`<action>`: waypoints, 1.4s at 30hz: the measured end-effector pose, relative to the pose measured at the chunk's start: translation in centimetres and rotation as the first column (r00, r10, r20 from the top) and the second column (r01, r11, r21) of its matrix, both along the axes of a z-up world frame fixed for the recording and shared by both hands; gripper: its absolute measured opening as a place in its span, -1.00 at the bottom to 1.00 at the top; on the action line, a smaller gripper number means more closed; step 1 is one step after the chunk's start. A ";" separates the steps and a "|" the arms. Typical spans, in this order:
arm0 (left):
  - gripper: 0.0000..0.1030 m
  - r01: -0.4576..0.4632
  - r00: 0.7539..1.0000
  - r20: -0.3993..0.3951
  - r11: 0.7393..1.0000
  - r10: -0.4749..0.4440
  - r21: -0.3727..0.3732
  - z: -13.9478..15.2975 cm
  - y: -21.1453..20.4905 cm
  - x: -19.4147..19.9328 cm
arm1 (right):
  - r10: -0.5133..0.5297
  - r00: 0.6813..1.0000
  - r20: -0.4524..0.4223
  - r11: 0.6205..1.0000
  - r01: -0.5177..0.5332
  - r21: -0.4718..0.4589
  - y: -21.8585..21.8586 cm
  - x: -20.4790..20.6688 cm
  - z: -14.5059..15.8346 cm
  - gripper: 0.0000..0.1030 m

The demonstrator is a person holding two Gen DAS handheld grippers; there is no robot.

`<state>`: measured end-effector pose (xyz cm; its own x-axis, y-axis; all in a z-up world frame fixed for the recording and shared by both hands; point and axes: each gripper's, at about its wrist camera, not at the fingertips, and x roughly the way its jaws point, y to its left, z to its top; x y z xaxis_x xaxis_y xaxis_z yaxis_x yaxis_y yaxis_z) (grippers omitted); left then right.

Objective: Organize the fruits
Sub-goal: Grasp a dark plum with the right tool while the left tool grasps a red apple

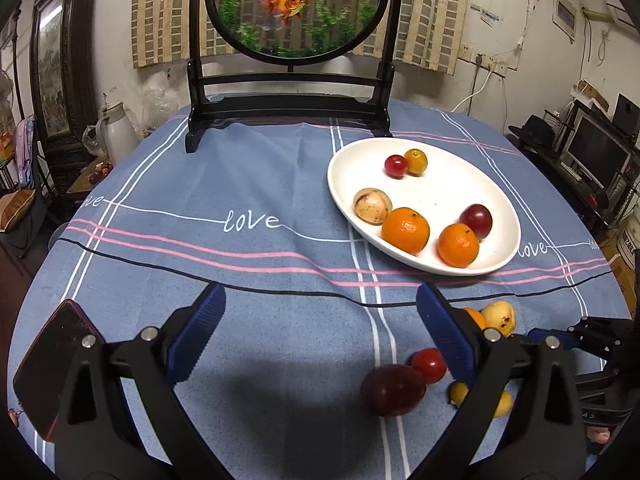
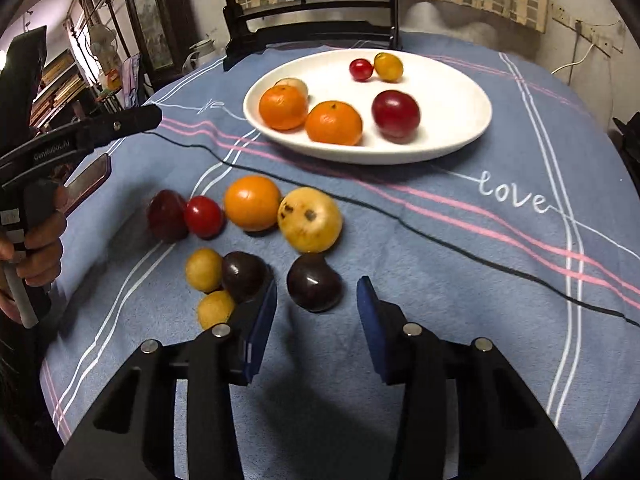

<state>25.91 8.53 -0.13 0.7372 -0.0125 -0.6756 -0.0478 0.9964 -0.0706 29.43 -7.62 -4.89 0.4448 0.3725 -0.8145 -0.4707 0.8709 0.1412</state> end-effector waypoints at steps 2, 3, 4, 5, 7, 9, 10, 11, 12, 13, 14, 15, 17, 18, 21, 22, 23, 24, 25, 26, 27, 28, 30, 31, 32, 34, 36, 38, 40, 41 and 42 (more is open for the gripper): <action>0.90 0.001 1.000 -0.005 1.000 -0.001 -0.005 -0.1 0.1 -0.1 | 0.000 1.000 0.009 1.000 0.000 0.001 0.0 0.0 -0.1 -0.19; 0.90 0.003 1.000 -0.007 1.000 -0.003 -0.009 -0.1 0.1 -0.1 | -0.001 1.000 0.015 1.000 0.001 0.005 0.1 0.0 -0.1 -0.19; 0.90 0.006 1.000 -0.010 1.000 -0.006 -0.015 -0.1 0.1 -0.1 | -0.002 1.000 0.017 1.000 0.002 0.006 0.1 0.1 -0.2 -0.19; 0.90 0.010 1.000 -0.013 1.000 -0.011 -0.021 -0.1 0.1 0.0 | -0.006 1.000 0.018 1.000 0.006 0.005 0.1 0.2 -0.5 -0.19; 0.90 0.011 1.000 -0.014 1.000 -0.011 -0.021 -0.1 0.2 -0.1 | -0.007 1.000 0.014 1.000 0.007 -0.004 0.2 0.3 -0.8 -0.25; 0.90 0.018 1.000 -0.013 1.000 -0.018 -0.024 -0.1 0.3 -0.3 | -0.001 1.000 0.018 1.000 0.001 0.005 0.2 0.2 -0.9 -0.39; 0.90 0.032 0.999 -0.016 0.999 -0.032 -0.030 -0.1 0.4 -0.4 | -0.003 1.000 0.021 1.000 0.003 0.010 0.1 0.1 -0.7 -0.42; 0.90 0.069 0.997 -0.020 0.997 -0.070 -0.040 -0.1 0.4 -0.5 | -0.012 0.999 0.030 1.000 0.012 0.017 0.0 0.1 -0.5 -0.42; 0.90 0.108 0.994 -0.019 0.993 -0.109 -0.047 -0.2 0.3 -0.8 | -0.022 0.999 0.034 0.999 0.021 0.028 -0.3 0.2 -0.4 -0.42; 0.90 0.135 0.991 -0.015 0.990 -0.136 -0.049 -0.2 0.0 -1.0 | -0.031 0.999 0.034 0.999 0.030 0.036 -0.5 0.2 -0.3 -0.42; 0.89 0.174 0.985 -0.016 0.984 -0.174 -0.041 -0.4 -0.3 -1.4 | -0.041 0.999 0.030 0.998 0.040 0.041 -0.7 0.3 -0.2 -0.42; 0.88 0.195 0.981 -0.019 0.980 -0.195 -0.033 -0.6 -0.6 -1.5 | -0.048 0.999 0.024 0.998 0.047 0.043 -0.8 0.4 -0.2 -0.42; 0.77 0.252 0.967 -0.035 0.967 -0.253 -0.019 -1.2 -1.4 -1.8 | -0.057 0.998 0.015 0.998 0.056 0.041 -0.9 0.5 -0.3 -0.42; 0.65 0.293 0.955 -0.052 0.956 -0.293 -0.018 -1.6 -2.0 -2.0 | -0.058 0.998 0.012 0.998 0.057 0.039 -0.9 0.5 -0.3 -0.42; 0.34 0.373 0.924 -0.093 0.928 -0.371 0.002 -2.6 -3.5 -2.4 | -0.056 0.998 0.020 0.997 0.055 0.047 -1.0 0.2 0.0 -0.42; 0.29 0.390 0.916 -0.109 0.921 -0.387 0.009 -3.0 -3.9 -2.4 | -0.056 0.998 0.024 0.997 0.054 0.049 -1.0 0.1 0.2 -0.42; 0.19 0.407 0.906 -0.130 0.913 -0.403 0.011 -3.4 -4.2 -2.5 | -0.057 0.998 0.029 0.997 0.055 0.049 -1.0 0.0 0.3 -0.42; 0.13 0.413 0.902 -0.140 0.911 -0.408 0.012 -3.7 -4.3 -2.5 | -0.058 0.998 0.032 0.997 0.057 0.049 -1.1 0.0 0.4 -0.42; 0.12 0.415 0.901 -0.148 0.910 -0.409 0.013 -3.9 -4.3 -2.6 | -0.061 0.998 0.033 0.997 0.060 0.049 -1.1 0.0 0.4 -0.42; 0.11 0.413 0.901 -0.153 0.910 -0.407 0.014 -4.0 -4.2 -2.5 | -0.064 0.997 0.032 0.997 0.062 0.049 -1.1 0.0 0.4 -0.42; 0.10 0.411 0.901 -0.156 0.912 -0.404 0.012 -4.2 -4.0 -2.4 | -0.065 0.997 0.030 0.997 0.063 0.048 -1.2 0.0 0.3 -0.42; 0.10 0.406 0.902 -0.161 0.914 -0.400 0.007 -4.3 -3.8 -2.3 | -0.066 0.997 0.029 0.997 0.064 0.048 -1.1 0.0 0.3 -0.42; 0.10 0.390 0.907 -0.171 0.921 -0.385 0.000 -4.5 -3.4 -2.0 | -0.065 0.997 0.030 0.997 0.064 0.048 -1.1 -0.1 0.3 -0.42; 0.09 0.380 0.910 -0.177 0.925 -0.374 -0.002 -4.7 -3.2 -1.8 | -0.065 0.997 0.030 0.997 0.064 0.047 -1.1 0.0 0.3 -0.42; 0.08 0.375 0.911 -0.180 0.927 -0.370 -0.012 -4.8 -3.0 -1.7 | -0.066 0.997 0.030 0.997 0.065 0.047 -1.1 0.0 0.3 -0.42; 0.02 0.374 0.912 -0.173 0.927 -0.371 -0.021 -4.8 -2.9 -1.8 | -0.068 0.997 0.031 0.997 0.067 0.047 -1.1 -0.1 0.3 -0.42; -0.02 0.380 0.910 -0.175 0.925 -0.377 -0.019 -4.8 -3.1 -1.8 | -0.070 0.997 0.034 0.997 0.068 0.046 -1.1 -0.1 0.4 -0.42; -0.10 0.394 0.900 -0.189 0.919 -0.392 -0.027 -5.2 -3.4 -1.8 | -0.071 0.997 0.035 0.997 0.070 0.044 -1.1 -0.1 0.4 -0.42; -0.18 0.405 0.892 -0.205 0.914 -0.402 -0.032 -5.6 -3.8 -1.6 | -0.076 0.996 0.038 0.996 0.074 0.041 -1.1 -0.1 0.4 -0.42; -0.21 0.404 0.894 -0.207 0.915 -0.398 -0.017 -5.7 -3.9 -1.7 | -0.079 0.996 0.039 0.996 0.077 0.041 -1.2 -0.1 0.4 -0.42; -0.25 0.402 0.895 -0.206 0.915 -0.396 -0.014 -5.8 -3.9 -1.7 | -0.082 0.996 0.040 0.996 0.080 0.044 -1.2 -0.1 0.5 -0.42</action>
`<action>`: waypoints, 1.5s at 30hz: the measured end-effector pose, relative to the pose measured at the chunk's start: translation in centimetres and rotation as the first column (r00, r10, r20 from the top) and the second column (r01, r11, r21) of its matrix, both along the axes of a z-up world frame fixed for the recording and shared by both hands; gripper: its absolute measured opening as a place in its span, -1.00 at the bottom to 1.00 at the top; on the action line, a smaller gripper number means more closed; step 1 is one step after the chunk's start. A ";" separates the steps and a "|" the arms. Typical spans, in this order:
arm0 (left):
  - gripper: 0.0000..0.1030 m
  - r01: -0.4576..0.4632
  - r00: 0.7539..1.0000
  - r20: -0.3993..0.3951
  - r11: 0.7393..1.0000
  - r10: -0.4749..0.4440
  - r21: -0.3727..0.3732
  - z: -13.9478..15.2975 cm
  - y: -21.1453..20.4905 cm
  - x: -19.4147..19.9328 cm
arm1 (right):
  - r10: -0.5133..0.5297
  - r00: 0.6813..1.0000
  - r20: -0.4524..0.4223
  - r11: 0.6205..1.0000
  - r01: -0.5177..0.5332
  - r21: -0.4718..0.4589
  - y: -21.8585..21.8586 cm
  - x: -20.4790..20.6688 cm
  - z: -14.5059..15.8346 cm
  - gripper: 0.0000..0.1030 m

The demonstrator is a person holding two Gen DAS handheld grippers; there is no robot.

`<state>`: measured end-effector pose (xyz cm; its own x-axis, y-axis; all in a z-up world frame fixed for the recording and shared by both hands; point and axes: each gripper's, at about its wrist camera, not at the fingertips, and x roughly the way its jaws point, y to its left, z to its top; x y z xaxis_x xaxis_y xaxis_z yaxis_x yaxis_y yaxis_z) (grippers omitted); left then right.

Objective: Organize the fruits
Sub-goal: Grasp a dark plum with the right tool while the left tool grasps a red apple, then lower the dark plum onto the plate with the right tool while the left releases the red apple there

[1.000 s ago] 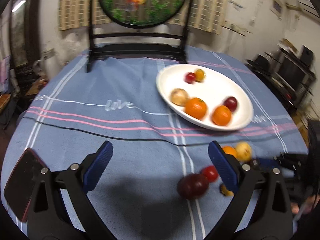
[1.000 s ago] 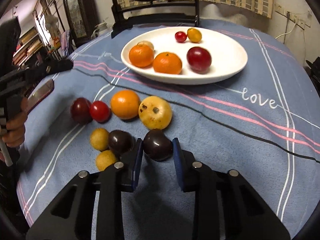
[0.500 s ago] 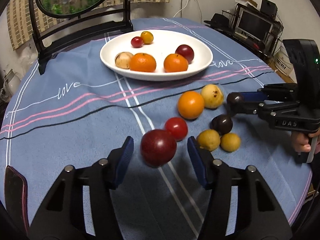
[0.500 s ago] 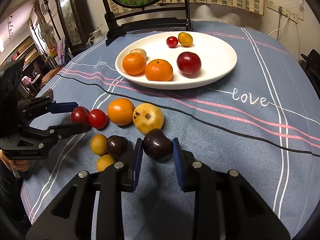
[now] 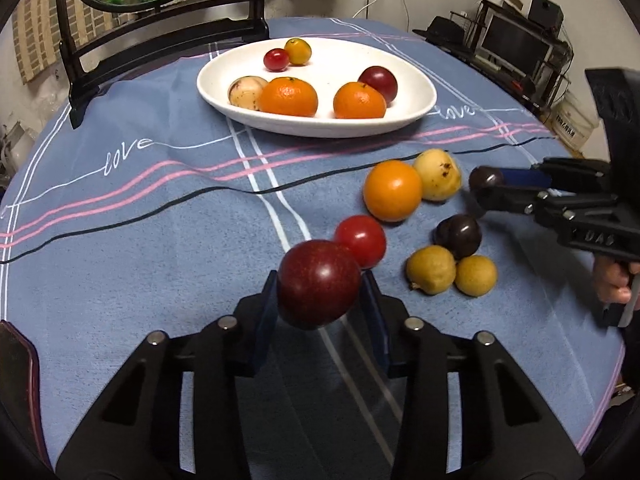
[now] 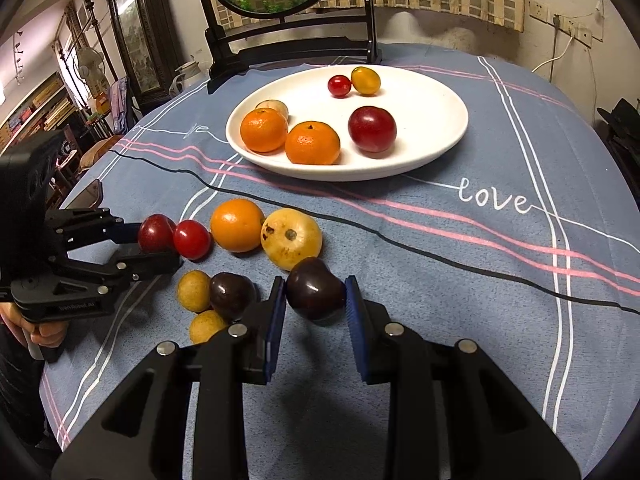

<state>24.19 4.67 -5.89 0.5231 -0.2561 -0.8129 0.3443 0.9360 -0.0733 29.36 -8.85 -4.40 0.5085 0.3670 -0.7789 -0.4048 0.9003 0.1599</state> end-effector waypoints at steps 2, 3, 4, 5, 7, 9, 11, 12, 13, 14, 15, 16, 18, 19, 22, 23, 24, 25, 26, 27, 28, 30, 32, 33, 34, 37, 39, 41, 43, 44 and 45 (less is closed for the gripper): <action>-0.25 -0.005 1.000 -0.011 1.000 0.005 -0.023 0.1 0.3 0.1 | -0.007 1.000 0.006 1.000 0.007 0.007 -0.2 0.0 0.2 -0.42; -0.25 -0.008 1.000 -0.016 0.999 0.008 -0.033 0.1 0.5 0.2 | -0.011 1.000 0.010 1.000 0.011 0.011 -0.2 -0.1 0.3 -0.42; -0.25 -0.011 1.000 -0.016 0.999 0.010 -0.034 0.1 0.5 0.2 | -0.015 1.000 0.012 1.000 0.015 0.014 -0.3 -0.1 0.4 -0.42; -0.26 -0.017 1.000 -0.012 0.999 0.017 -0.027 0.1 0.6 0.2 | -0.018 1.000 0.014 1.000 0.018 0.017 -0.4 0.0 0.4 -0.42; -0.26 -0.027 1.000 -0.001 0.999 0.027 -0.018 0.4 0.7 0.2 | -0.026 0.999 0.020 0.999 0.025 0.020 -0.5 0.1 0.5 -0.42; -0.26 -0.037 0.999 0.023 0.999 0.038 -0.037 1.2 1.1 0.1 | -0.039 0.999 0.032 0.999 0.038 0.038 -0.9 0.2 0.8 -0.42; -0.26 -0.049 0.997 0.048 0.994 0.054 -0.097 2.5 1.7 0.0 | -0.062 0.997 0.053 0.996 0.058 0.071 -1.4 0.3 1.3 -0.42; -0.26 -0.054 0.996 0.058 0.990 0.062 -0.130 3.1 2.0 0.2 | -0.087 0.993 0.075 0.992 0.079 0.098 -1.9 0.5 1.8 -0.42; -0.26 -0.056 0.996 0.066 0.984 0.068 -0.166 3.6 2.1 0.4 | -0.111 0.989 0.093 0.988 0.100 0.115 -2.2 0.7 2.1 -0.42; -0.26 -0.054 0.995 0.067 0.977 0.069 -0.207 4.3 2.0 0.9 | -0.141 0.983 0.115 0.983 0.126 0.131 -2.5 0.9 2.5 -0.42; -0.26 -0.053 0.995 0.069 0.973 0.070 -0.224 4.7 1.8 1.4 | -0.181 0.974 0.139 0.976 0.160 0.149 -2.8 1.5 2.8 -0.42; -0.26 -0.060 0.994 0.079 0.971 0.080 -0.230 5.2 1.3 2.3 | -0.208 0.966 0.153 0.970 0.183 0.162 -3.1 2.0 3.1 -0.42; -0.26 -0.075 0.991 0.088 0.970 0.097 -0.232 5.9 0.3 4.0 | -0.254 0.950 0.181 0.956 0.218 0.198 -3.5 3.3 3.4 -0.42; -0.26 -0.087 0.990 0.087 0.967 0.111 -0.240 6.2 -0.2 5.0 | -0.265 0.946 0.188 0.952 0.226 0.204 -3.5 4.0 3.4 -0.42; -0.26 -0.119 0.985 0.096 0.970 0.142 -0.213 6.7 -1.7 8.1 | -0.296 0.938 0.179 0.940 0.254 0.227 -3.7 6.8 3.1 -0.42; -0.26 -0.124 0.985 0.097 0.971 0.146 -0.202 6.8 -2.2 9.0 | -0.302 0.939 0.162 0.935 0.259 0.243 -3.8 7.6 2.9 -0.42; -0.26 -0.128 0.985 0.093 0.973 0.148 -0.193 6.8 -2.6 10.0 | -0.307 0.941 0.145 0.930 0.264 0.257 -3.9 8.4 2.5 -0.42; -0.26 -0.132 0.985 0.087 0.974 0.150 -0.184 6.7 -3.2 11.2 | -0.310 0.941 0.137 0.928 0.269 0.257 -3.9 9.1 2.4 -0.42; -0.26 -0.138 0.984 0.084 0.975 0.155 -0.176 6.6 -3.6 11.9 | -0.311 0.941 0.130 0.929 0.272 0.251 -3.8 9.7 2.2 -0.42; -0.26 -0.145 0.984 0.079 0.975 0.160 -0.169 6.5 -3.9 12.7 | -0.311 0.942 0.126 0.930 0.274 0.246 -3.7 10.5 2.0 -0.42; -0.26 -0.151 0.984 0.072 0.976 0.164 -0.158 6.3 -4.3 13.6 | -0.313 0.941 0.126 0.929 0.277 0.244 -3.8 10.7 2.0 -0.42; -0.26 -0.160 0.984 0.062 0.978 0.170 -0.135 5.7 -4.9 15.0 | -0.316 0.941 0.118 0.929 0.282 0.238 -3.9 11.8 1.8 -0.42; -0.26 -0.162 0.985 0.040 0.979 0.168 -0.123 5.1 -5.2 16.3 | -0.314 0.944 0.103 0.928 0.282 0.242 -4.1 12.8 1.6 -0.42; -0.26 -0.161 0.986 0.031 0.980 0.166 -0.120 4.8 -5.4 16.6 | -0.308 0.946 0.096 0.929 0.278 0.246 -4.3 13.0 1.5 -0.42; -0.26 -0.161 0.986 0.023 0.980 0.165 -0.117 4.6 -5.4 17.0 | -0.301 0.949 0.091 0.931 0.272 0.245 -4.3 13.2 1.4 -0.42; -0.24 -0.169 0.985 0.022 0.981 0.172 -0.097 4.4 -5.5 17.4 | -0.270 0.959 0.090 0.944 0.245 0.220 -3.7 13.9 1.1 -0.41; 0.30 -0.187 0.980 0.050 0.978 0.192 -0.091 4.8 -5.3 17.1 | -0.244 0.967 0.074 0.953 0.225 0.200 -3.3 14.1 0.9 -0.38; 0.51 -0.223 0.966 0.116 0.971 0.232 -0.087 5.9 -4.7 15.8 | -0.241 0.969 0.059 0.957 0.227 0.179 -3.3 13.8 0.9 -0.13; 0.61 -0.218 0.961 0.154 0.973 0.228 -0.078 6.9 -4.2 14.3 | -0.259 0.962 0.091 0.953 0.238 0.189 -3.6 12.4 1.8 0.26; 0.72 -0.224 0.958 0.169 0.972 0.233 -0.074 7.5 -3.9 13.2 | -0.266 0.956 0.121 0.950 0.238 0.203 -3.7 11.7 2.4 0.26; 0.80 -0.234 0.953 0.179 0.969 0.244 -0.075 8.0 -3.5 12.3 | -0.256 0.956 0.146 0.953 0.225 0.202 -3.6 10.8 3.3 0.26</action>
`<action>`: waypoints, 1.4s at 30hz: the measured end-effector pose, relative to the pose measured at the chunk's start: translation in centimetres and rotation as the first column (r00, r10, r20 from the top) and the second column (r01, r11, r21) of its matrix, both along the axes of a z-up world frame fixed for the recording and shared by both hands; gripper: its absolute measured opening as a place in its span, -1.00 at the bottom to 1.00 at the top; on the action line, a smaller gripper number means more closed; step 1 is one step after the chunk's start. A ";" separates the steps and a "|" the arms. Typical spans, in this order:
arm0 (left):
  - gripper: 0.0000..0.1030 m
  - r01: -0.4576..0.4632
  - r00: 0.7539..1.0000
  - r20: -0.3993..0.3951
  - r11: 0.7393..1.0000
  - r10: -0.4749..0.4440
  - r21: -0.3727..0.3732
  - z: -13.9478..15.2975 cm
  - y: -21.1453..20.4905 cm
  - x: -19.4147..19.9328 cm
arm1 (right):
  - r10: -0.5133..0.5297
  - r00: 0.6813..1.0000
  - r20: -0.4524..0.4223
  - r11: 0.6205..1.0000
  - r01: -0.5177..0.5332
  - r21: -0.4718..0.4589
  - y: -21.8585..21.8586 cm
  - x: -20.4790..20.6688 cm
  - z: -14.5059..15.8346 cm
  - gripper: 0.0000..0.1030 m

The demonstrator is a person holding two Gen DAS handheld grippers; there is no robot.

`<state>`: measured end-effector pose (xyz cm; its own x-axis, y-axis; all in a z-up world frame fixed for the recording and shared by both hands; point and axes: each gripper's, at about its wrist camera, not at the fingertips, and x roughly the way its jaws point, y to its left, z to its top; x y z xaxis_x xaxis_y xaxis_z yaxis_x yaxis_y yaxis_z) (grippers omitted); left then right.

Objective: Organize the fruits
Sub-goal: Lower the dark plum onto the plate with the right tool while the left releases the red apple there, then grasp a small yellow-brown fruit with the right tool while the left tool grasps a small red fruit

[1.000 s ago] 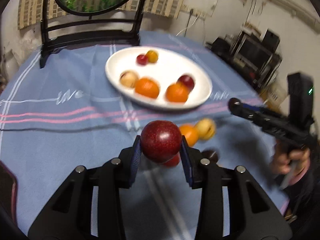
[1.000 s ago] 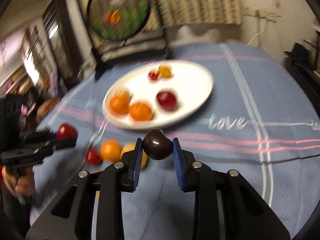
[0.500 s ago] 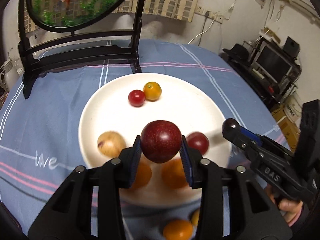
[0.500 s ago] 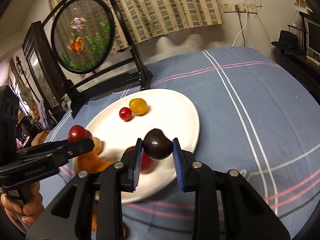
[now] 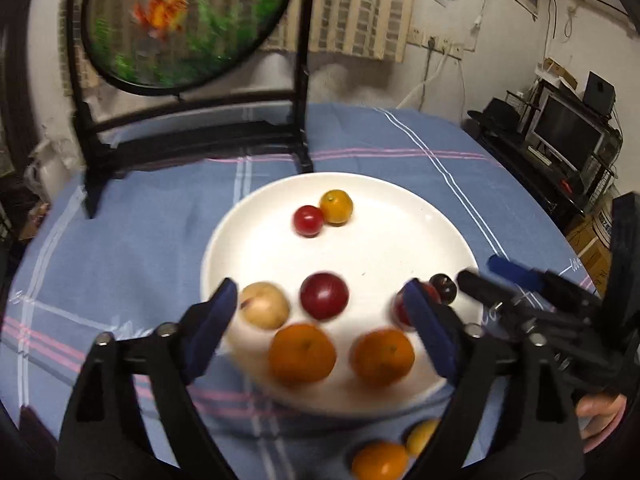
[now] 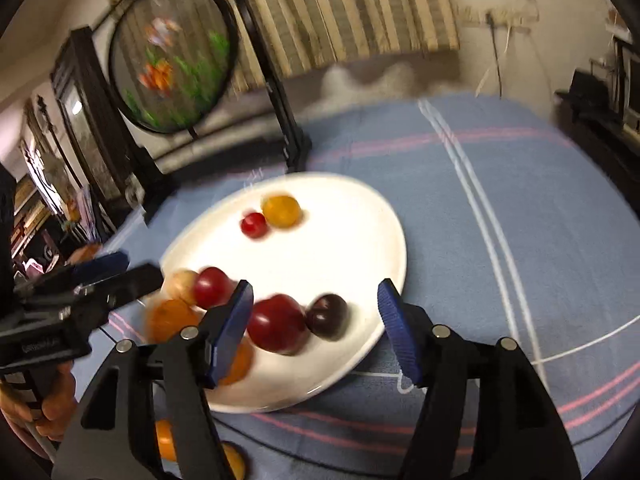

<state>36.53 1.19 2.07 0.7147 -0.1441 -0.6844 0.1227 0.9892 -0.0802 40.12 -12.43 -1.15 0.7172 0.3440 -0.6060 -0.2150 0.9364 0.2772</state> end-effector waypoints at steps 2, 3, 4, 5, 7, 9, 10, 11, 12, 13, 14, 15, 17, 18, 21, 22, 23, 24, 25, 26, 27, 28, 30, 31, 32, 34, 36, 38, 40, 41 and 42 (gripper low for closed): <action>0.85 -0.012 1.000 0.023 1.000 0.012 -0.009 0.6 0.8 -2.2 | 0.029 1.000 0.003 0.999 -0.029 -0.018 0.5 -1.1 0.9 0.26; 0.91 -0.015 0.999 0.034 1.000 0.015 -0.011 0.7 1.3 -3.5 | 0.046 0.999 0.014 0.999 -0.046 -0.019 0.7 -2.2 1.3 0.26; 0.92 -0.022 0.999 0.040 1.000 0.022 -0.008 0.6 1.7 -4.4 | 0.063 0.998 0.023 0.998 -0.063 -0.017 0.9 -3.4 1.5 0.26; 0.94 -0.041 0.998 0.050 0.999 0.042 -0.010 0.3 2.3 -5.9 | 0.084 0.996 0.023 0.996 -0.083 -0.020 1.2 -4.5 1.5 0.26; 0.96 -0.073 0.996 0.047 0.997 0.074 -0.021 -0.6 3.2 -7.4 | 0.121 0.992 0.018 0.992 -0.121 -0.033 1.8 -6.1 1.2 0.26; 0.96 -0.087 0.996 0.014 0.996 0.088 -0.031 -1.8 3.7 -8.1 | 0.156 0.988 0.005 0.986 -0.155 -0.053 2.4 -7.9 0.4 0.26; 0.96 -0.091 0.996 -0.003 0.995 0.091 -0.037 -2.4 4.0 -8.4 | 0.164 0.986 -0.003 0.985 -0.164 -0.061 2.7 -8.4 0.1 0.26; 0.96 -0.109 0.994 -0.028 0.993 0.108 -0.043 -3.1 4.5 -8.6 | 0.169 0.986 -0.011 0.983 -0.169 -0.067 2.9 -8.8 -0.2 0.26; 0.96 -0.128 0.990 -0.056 0.991 0.126 -0.043 -3.6 4.9 -8.6 | 0.181 0.983 -0.029 0.981 -0.183 -0.070 3.2 -9.2 -0.7 0.26; 0.96 -0.135 0.989 -0.072 0.990 0.132 -0.049 -3.9 5.1 -8.6 | 0.190 0.981 -0.041 0.979 -0.193 -0.070 3.4 -9.5 -1.0 0.26; 0.96 -0.143 0.987 -0.087 0.987 0.138 -0.067 -4.1 5.6 -8.8 | 0.203 0.977 -0.063 0.976 -0.207 -0.071 3.8 -9.7 -1.2 0.26; 0.96 -0.154 0.985 -0.096 0.985 0.146 -0.079 -4.2 5.9 -8.9 | 0.210 0.975 -0.074 0.974 -0.215 -0.072 4.0 -10.0 -1.3 0.26; 0.96 -0.174 0.981 -0.105 0.981 0.164 -0.089 -4.2 6.4 -9.2 | 0.232 0.969 -0.085 0.968 -0.238 -0.075 4.5 -10.7 -1.3 0.26; 0.96 -0.179 0.980 -0.101 0.980 0.170 -0.086 -4.2 6.6 -9.4 | 0.259 0.962 -0.090 0.961 -0.266 -0.080 5.0 -11.3 -1.2 0.26; 0.96 -0.202 0.977 -0.082 0.978 0.197 -0.058 -3.9 6.9 -9.9 | 0.284 0.953 -0.108 0.945 -0.297 -0.137 6.1 -12.8 -1.5 0.26; 0.96 -0.209 0.976 -0.080 0.976 0.204 -0.055 -3.8 7.0 -9.9 | 0.283 0.951 -0.127 0.939 -0.301 -0.166 6.5 -13.2 -1.8 0.15; 0.96 -0.216 0.974 -0.080 0.975 0.212 -0.054 -3.8 7.1 -9.9 | 0.281 0.948 -0.151 0.934 -0.306 -0.185 6.7 -13.6 -2.2 0.07; 0.96 -0.221 0.973 -0.080 0.974 0.217 -0.057 -3.7 7.2 -10.0 | 0.292 0.942 -0.165 0.931 -0.319 -0.178 6.9 -13.9 -2.5 0.03; 0.96 -0.223 0.973 -0.081 0.973 0.218 -0.061 -3.7 7.3 -10.0 | 0.314 0.931 -0.186 0.923 -0.345 -0.168 7.1 -14.2 -2.9 -0.05; 0.96 -0.219 0.974 -0.080 0.973 0.214 -0.068 -3.6 7.4 -10.1 | 0.328 0.923 -0.198 0.917 -0.362 -0.168 7.3 -14.3 -3.1 -0.12; 0.96 -0.215 0.975 -0.075 0.974 0.210 -0.070 -3.5 7.3 -10.2 | 0.342 0.917 -0.205 0.908 -0.379 -0.178 7.7 -14.6 -3.3 -0.12; 0.96 -0.212 0.976 -0.069 0.975 0.208 -0.067 -3.3 7.2 -10.2 | 0.349 0.914 -0.206 0.902 -0.387 -0.190 8.0 -14.9 -3.4 -0.12; 0.96 -0.209 0.977 -0.055 0.976 0.206 -0.056 -3.1 7.0 -10.3 | 0.358 0.909 -0.213 0.896 -0.398 -0.194 8.3 -15.1 -3.7 -0.14; 0.96 -0.208 0.977 -0.050 0.977 0.206 -0.049 -3.1 6.9 -10.4 | 0.360 0.907 -0.220 0.896 -0.402 -0.189 8.3 -15.0 -3.9 -0.15; 0.96 -0.208 0.977 -0.045 0.977 0.206 -0.040 -3.0 6.8 -10.5 | 0.358 0.906 -0.227 0.898 -0.401 -0.184 8.4 -14.9 -4.1 -0.20; 0.96 -0.205 0.978 -0.044 0.978 0.203 -0.040 -3.0 6.8 -10.5 | 0.355 0.906 -0.232 0.900 -0.398 -0.176 8.4 -14.9 -4.3 -0.40; 0.96 -0.201 0.979 -0.049 0.978 0.198 -0.049 -3.0 6.8 -10.5 | 0.367 0.899 -0.238 0.899 -0.408 -0.156 8.5 -14.8 -4.5 -0.41; 0.96 -0.200 0.979 -0.049 0.979 0.197 -0.048 -3.1 6.9 -10.5 | 0.365 0.903 -0.228 0.900 -0.405 -0.161 8.6 -14.8 -4.6 -0.41; 0.96 -0.199 0.979 -0.049 0.979 0.197 -0.046 -3.1 6.9 -10.5 | 0.364 0.905 -0.218 0.902 -0.402 -0.161 8.7 -14.8 -4.6 -0.41; 0.96 -0.196 0.980 -0.051 0.979 0.193 -0.048 -3.1 6.8 -10.5 | 0.362 0.907 -0.218 0.903 -0.399 -0.161 8.7 -14.8 -4.7 -0.48; 0.96 -0.190 0.981 -0.054 0.980 0.188 -0.050 -3.2 6.8 -10.5 | 0.364 0.905 -0.220 0.902 -0.401 -0.159 8.6 -14.8 -4.6 -0.50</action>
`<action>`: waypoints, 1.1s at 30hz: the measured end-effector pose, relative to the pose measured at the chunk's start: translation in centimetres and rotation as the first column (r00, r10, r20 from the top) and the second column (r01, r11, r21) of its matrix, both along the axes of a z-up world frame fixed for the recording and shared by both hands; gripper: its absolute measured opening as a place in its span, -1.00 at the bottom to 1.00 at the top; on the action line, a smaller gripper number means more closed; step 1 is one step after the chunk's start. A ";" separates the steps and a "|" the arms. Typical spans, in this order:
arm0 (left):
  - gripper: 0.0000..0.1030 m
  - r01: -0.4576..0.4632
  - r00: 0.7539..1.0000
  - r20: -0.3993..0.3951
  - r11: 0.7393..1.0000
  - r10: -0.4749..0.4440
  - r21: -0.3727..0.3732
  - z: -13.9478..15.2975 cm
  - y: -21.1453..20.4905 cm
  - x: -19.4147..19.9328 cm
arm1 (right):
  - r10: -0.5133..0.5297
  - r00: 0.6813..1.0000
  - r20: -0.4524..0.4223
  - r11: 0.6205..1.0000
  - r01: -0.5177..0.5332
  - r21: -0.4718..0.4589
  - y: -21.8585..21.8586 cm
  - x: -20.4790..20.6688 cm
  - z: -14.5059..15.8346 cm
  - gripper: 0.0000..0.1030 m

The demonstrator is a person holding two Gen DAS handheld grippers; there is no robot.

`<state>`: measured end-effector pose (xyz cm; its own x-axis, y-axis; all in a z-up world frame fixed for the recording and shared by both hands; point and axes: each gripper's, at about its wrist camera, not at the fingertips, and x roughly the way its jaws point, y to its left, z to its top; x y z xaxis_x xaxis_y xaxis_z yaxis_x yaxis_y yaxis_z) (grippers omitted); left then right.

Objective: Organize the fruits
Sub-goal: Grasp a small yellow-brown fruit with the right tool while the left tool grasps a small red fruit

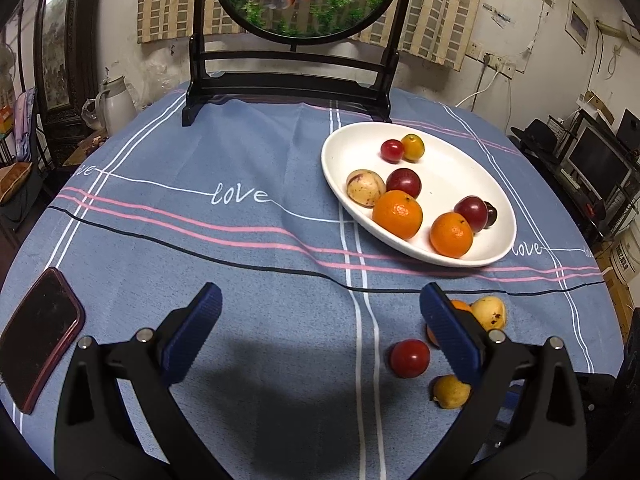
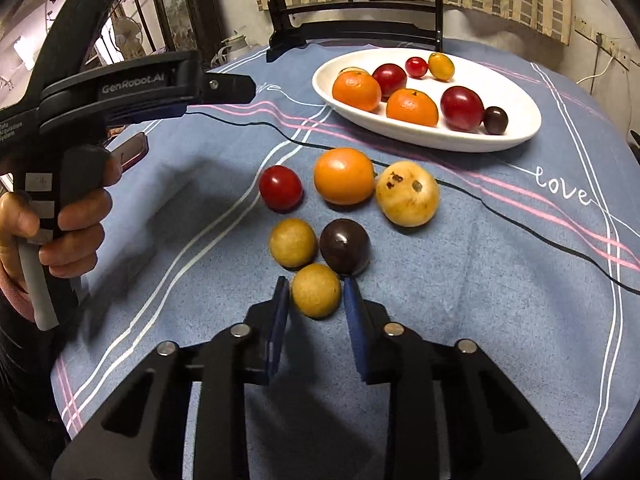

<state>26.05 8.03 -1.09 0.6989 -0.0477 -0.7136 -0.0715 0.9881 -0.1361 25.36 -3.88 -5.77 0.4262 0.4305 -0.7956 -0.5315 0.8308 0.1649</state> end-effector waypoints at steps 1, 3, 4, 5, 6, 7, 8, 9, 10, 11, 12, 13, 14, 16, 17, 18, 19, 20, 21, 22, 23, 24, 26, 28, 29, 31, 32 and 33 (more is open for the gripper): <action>0.96 0.010 1.000 -0.004 1.000 -0.010 -0.007 -0.1 -0.1 0.0 | 0.001 1.000 -0.001 1.000 -0.001 -0.002 0.0 0.1 0.0 -0.51; 0.89 0.061 0.998 -0.020 0.998 -0.062 -0.025 -0.3 -0.4 0.0 | 0.003 1.000 -0.004 1.000 -0.003 0.015 -0.4 0.0 0.5 -0.52; 0.82 0.086 0.996 -0.026 0.996 -0.087 -0.028 -0.4 -0.7 -0.1 | 0.002 1.000 -0.002 1.000 -0.002 0.026 -0.6 0.0 0.7 -0.52; 0.61 0.121 0.992 -0.036 0.992 -0.122 -0.020 -0.5 -1.2 -0.3 | -0.004 1.000 0.002 0.999 0.004 0.039 -0.9 0.0 1.1 -0.52; 0.42 0.146 0.988 -0.043 0.989 -0.146 -0.012 -0.7 -1.6 -0.5 | -0.015 1.000 0.011 0.998 0.014 0.053 -1.3 0.0 1.4 -0.52; 0.34 0.167 0.985 -0.049 0.986 -0.167 -0.007 -0.9 -2.0 -0.6 | -0.030 0.999 0.020 0.998 0.029 0.063 -1.7 0.0 1.7 -0.52; 0.19 0.192 0.980 -0.058 0.981 -0.192 0.000 -1.2 -2.6 -0.7 | -0.045 0.999 0.023 0.997 0.043 0.069 -2.0 0.1 1.9 -0.52; 0.09 0.213 0.975 -0.065 0.977 -0.212 0.005 -1.4 -3.0 -0.8 | -0.057 0.998 0.022 0.996 0.055 0.071 -2.3 0.2 1.9 -0.52; 0.05 0.234 0.970 -0.071 0.972 -0.233 0.005 -1.6 -3.4 -0.9 | -0.065 0.998 0.019 0.995 0.064 0.072 -2.5 0.3 1.9 -0.52; 0.01 0.259 0.963 -0.071 0.966 -0.259 0.002 -1.7 -3.8 -1.0 | -0.072 0.997 0.017 0.995 0.071 0.073 -2.6 0.4 1.9 -0.52; 0.00 0.280 0.958 -0.065 0.960 -0.280 0.000 -1.7 -4.2 -1.2 | -0.078 0.997 0.013 0.994 0.077 0.075 -2.8 0.5 1.8 -0.52; 0.00 0.290 0.955 -0.061 0.957 -0.290 0.001 -1.7 -4.5 -1.3 | -0.079 0.997 0.012 0.994 0.078 0.074 -2.8 0.4 1.8 -0.52; 0.00 0.301 0.952 -0.054 0.953 -0.301 0.007 -1.7 -4.8 -1.5 | -0.081 0.997 0.012 0.994 0.080 0.072 -2.9 0.4 1.8 -0.52; 0.00 0.308 0.950 -0.052 0.951 -0.307 0.018 -1.8 -5.1 -1.6 | -0.084 0.996 0.014 0.994 0.082 0.073 -2.9 0.4 1.8 -0.52; 0.00 0.308 0.950 -0.056 0.951 -0.306 0.021 -1.9 -5.2 -1.6 | -0.086 0.996 0.016 0.994 0.085 0.072 -3.0 0.3 1.8 -0.52; 0.00 0.307 0.950 -0.063 0.951 -0.305 0.020 -2.1 -5.2 -1.4 | -0.089 0.996 0.018 0.994 0.088 0.069 -3.0 0.2 1.8 -0.52; 0.00 0.306 0.950 -0.071 0.952 -0.304 0.019 -2.3 -5.2 -1.4 | -0.092 0.996 0.019 0.994 0.091 0.069 -3.1 0.2 1.8 -0.52; -0.03 0.304 0.950 -0.079 0.953 -0.301 0.021 -2.5 -5.3 -1.2 | -0.094 0.995 0.019 0.993 0.092 0.069 -3.2 0.1 1.8 -0.52; -0.06 0.302 0.950 -0.086 0.953 -0.299 0.022 -2.7 -5.3 -1.1 | -0.096 0.995 0.019 0.993 0.094 0.070 -3.2 0.1 1.8 -0.52; -0.08 0.301 0.950 -0.092 0.953 -0.298 0.022 -2.9 -5.3 -1.0 | -0.098 0.995 0.020 0.993 0.096 0.071 -3.2 0.2 1.8 -0.52; -0.11 0.301 0.949 -0.101 0.953 -0.297 0.019 -3.2 -5.3 -0.8 | -0.100 0.995 0.021 0.993 0.098 0.071 -3.2 0.3 1.8 -0.52; -0.15 0.300 0.949 -0.109 0.954 -0.297 0.019 -3.4 -5.3 -0.6 | -0.103 0.995 0.020 0.992 0.101 0.072 -3.3 0.3 1.8 -0.52; -0.18 0.301 0.948 -0.120 0.953 -0.296 0.025 -3.7 -5.4 -0.5 | -0.107 0.994 0.018 0.992 0.105 0.071 -3.3 0.4 1.7 -0.52; -0.19 0.304 0.946 -0.123 0.952 -0.299 0.029 -3.9 -5.5 -0.4 | -0.108 0.994 0.018 0.992 0.107 0.073 -3.4 0.4 1.8 -0.52; -0.20 0.306 0.946 -0.126 0.952 -0.300 0.032 -4.0 -5.6 -0.4 | -0.109 0.994 0.021 0.992 0.107 0.073 -3.4 0.3 1.8 -0.52; -0.20 0.308 0.945 -0.132 0.951 -0.301 0.035 -4.1 -5.7 -0.3 | -0.110 0.994 0.024 0.991 0.108 0.073 -3.4 0.2 1.9 -0.52; -0.21 0.309 0.944 -0.135 0.950 -0.302 0.037 -4.2 -5.7 -0.3 | -0.112 0.993 0.024 0.991 0.110 0.073 -3.4 0.2 1.9 -0.52; -0.22 0.311 0.943 -0.136 0.950 -0.303 0.039 -4.3 -5.8 -0.3 | -0.113 0.993 0.024 0.991 0.111 0.073 -3.5 0.2 1.9 -0.52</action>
<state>25.78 2.20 -5.34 0.5609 -0.2005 -0.8032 0.2237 0.9708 -0.0862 25.58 -7.34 -3.84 0.4963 0.4346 -0.7516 -0.4411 0.8719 0.2129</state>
